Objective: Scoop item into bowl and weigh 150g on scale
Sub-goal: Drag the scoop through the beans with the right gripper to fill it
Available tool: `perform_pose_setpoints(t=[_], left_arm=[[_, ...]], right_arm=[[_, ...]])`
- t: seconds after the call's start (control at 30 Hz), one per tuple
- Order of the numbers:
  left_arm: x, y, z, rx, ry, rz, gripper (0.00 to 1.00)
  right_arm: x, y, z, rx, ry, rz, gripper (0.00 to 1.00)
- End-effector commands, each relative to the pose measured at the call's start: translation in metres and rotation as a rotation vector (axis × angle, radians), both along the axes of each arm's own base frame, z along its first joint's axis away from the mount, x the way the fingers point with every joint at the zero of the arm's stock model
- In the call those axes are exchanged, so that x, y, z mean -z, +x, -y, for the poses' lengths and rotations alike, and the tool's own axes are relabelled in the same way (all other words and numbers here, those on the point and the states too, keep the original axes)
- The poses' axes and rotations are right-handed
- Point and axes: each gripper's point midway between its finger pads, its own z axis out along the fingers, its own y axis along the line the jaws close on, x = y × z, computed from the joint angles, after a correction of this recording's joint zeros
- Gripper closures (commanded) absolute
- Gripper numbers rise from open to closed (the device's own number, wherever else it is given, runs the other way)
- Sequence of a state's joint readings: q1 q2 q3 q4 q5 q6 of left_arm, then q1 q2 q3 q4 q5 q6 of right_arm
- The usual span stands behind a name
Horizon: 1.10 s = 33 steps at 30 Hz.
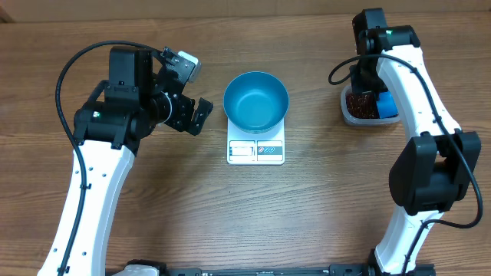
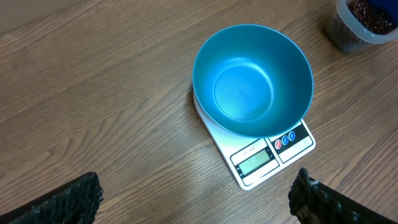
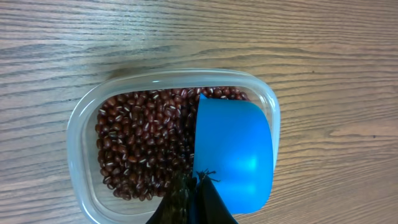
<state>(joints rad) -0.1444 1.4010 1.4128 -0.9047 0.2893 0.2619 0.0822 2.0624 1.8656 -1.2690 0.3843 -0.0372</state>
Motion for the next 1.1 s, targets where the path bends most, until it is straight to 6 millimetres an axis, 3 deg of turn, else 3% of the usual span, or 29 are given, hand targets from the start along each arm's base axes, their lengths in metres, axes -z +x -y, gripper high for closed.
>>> perform_pose_setpoints(t=[0.0, 0.23, 1.07], left_arm=[[0.0, -0.002, 0.004, 0.01, -0.015, -0.007, 0.0], [0.0, -0.002, 0.004, 0.01, -0.015, -0.007, 0.01], [0.0, -0.002, 0.004, 0.01, -0.015, -0.007, 0.01]], right_arm=[[0.018, -0.002, -0.004, 0.01, 0.046, -0.045, 0.96], [0.023, 0.001, -0.022, -0.011, 0.156, -0.04, 0.96], [0.024, 0.001, -0.032, -0.014, 0.225, -0.039, 0.96]])
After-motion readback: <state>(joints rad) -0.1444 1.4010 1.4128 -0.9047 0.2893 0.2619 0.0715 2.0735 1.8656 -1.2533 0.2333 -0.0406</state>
